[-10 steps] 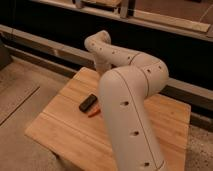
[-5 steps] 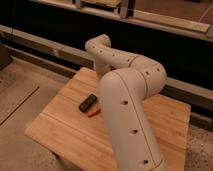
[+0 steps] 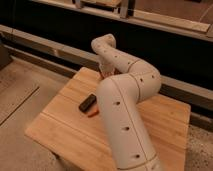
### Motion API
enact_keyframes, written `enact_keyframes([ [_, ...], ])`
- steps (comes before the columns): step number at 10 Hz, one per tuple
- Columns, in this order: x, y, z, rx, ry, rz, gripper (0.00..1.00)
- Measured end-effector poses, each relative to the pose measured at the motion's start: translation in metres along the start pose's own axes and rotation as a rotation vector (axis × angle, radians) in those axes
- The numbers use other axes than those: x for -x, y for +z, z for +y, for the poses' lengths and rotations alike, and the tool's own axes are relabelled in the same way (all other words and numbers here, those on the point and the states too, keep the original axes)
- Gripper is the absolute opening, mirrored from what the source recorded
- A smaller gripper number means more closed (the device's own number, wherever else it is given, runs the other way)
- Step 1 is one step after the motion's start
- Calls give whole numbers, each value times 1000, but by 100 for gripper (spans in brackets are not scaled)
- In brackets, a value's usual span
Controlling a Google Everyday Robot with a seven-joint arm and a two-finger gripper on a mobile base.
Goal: Push the ceramic bowl across the table
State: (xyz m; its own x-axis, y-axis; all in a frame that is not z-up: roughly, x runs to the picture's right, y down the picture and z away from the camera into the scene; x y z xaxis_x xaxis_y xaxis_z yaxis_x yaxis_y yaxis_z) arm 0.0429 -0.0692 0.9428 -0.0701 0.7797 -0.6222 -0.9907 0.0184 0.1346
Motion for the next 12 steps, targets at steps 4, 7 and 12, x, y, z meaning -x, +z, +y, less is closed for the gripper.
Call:
enact_keyframes([
  [4,15,3,-11,1,4,-15,0],
  [7,18,-9,-3,9,-3,-29,0],
  [12,17,-8,-3,9,0,-27,2],
])
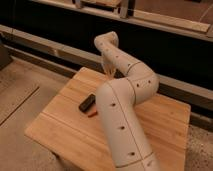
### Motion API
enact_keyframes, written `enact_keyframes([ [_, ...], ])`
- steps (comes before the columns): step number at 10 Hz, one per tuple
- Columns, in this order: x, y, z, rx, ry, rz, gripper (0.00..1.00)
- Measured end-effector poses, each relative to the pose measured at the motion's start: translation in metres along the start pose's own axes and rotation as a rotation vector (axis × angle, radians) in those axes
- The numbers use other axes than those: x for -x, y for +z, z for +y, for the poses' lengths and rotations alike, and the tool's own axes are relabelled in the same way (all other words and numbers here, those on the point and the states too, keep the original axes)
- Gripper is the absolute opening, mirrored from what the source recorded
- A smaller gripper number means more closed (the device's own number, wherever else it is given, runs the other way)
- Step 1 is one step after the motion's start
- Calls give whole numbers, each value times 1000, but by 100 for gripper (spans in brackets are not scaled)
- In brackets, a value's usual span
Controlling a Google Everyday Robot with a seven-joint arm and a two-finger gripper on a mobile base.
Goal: Push the ceramic bowl across the table
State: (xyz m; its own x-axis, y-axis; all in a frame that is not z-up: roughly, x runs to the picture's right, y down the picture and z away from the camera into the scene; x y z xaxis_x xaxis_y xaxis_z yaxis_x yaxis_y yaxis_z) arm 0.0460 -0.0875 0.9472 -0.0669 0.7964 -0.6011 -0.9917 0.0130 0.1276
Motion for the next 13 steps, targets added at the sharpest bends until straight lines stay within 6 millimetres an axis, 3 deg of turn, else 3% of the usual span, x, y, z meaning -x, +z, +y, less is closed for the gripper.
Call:
enact_keyframes([
  [8,0,0,0,0,0,0,78],
  [13,0,0,0,0,0,0,80],
])
